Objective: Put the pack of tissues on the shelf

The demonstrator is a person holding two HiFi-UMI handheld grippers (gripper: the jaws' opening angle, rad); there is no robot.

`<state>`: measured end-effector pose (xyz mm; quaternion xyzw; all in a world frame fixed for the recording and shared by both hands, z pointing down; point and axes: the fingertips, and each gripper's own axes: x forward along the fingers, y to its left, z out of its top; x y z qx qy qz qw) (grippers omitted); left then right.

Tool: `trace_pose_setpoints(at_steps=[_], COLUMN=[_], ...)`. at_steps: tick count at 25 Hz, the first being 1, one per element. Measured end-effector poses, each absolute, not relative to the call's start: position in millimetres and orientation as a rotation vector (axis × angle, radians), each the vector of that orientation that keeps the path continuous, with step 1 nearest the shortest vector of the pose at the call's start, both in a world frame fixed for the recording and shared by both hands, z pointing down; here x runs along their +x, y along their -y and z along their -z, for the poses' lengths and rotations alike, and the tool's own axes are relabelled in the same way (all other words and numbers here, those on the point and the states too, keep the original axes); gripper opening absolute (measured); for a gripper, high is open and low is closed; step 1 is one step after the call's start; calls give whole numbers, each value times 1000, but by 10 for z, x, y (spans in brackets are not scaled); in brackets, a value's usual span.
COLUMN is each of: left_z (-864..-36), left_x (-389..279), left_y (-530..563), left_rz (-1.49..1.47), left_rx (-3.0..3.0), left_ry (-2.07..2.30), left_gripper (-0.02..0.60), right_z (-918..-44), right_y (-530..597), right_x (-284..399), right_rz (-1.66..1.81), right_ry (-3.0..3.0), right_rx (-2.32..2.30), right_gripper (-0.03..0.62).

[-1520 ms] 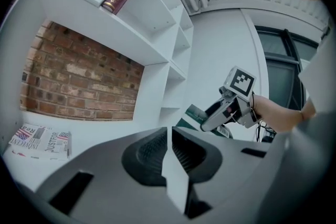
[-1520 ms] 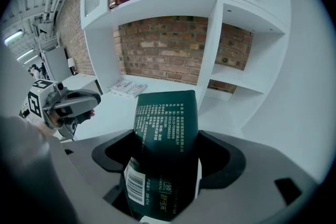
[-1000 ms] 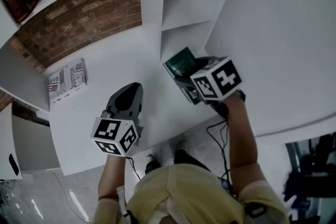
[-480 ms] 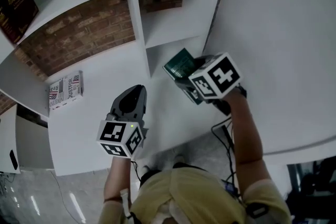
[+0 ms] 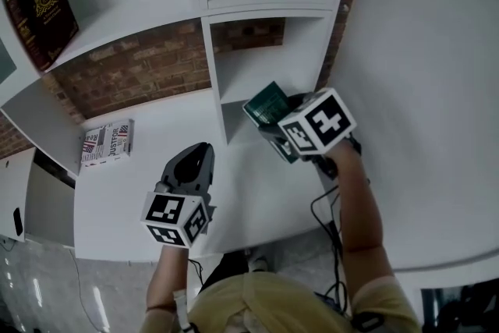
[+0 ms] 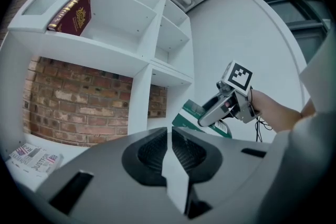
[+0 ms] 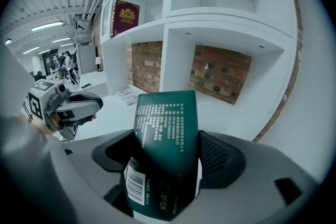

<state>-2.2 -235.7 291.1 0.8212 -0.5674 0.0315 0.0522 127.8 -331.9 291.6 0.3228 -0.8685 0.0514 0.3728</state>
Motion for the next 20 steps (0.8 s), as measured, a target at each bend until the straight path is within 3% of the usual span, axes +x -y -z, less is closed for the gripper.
trace_pose_setpoints(at_steps=[20], left_z=[-2699], left_x=[-152], left_y=[3141], left_rz=[-86], left_rx=[2562], left_ry=[1726], left_gripper=[28], right_z=[-2657], right_y=[4361], right_x=[821], right_rz=[-43], right_ry=[2247], right_rx=[814], right_gripper=[367])
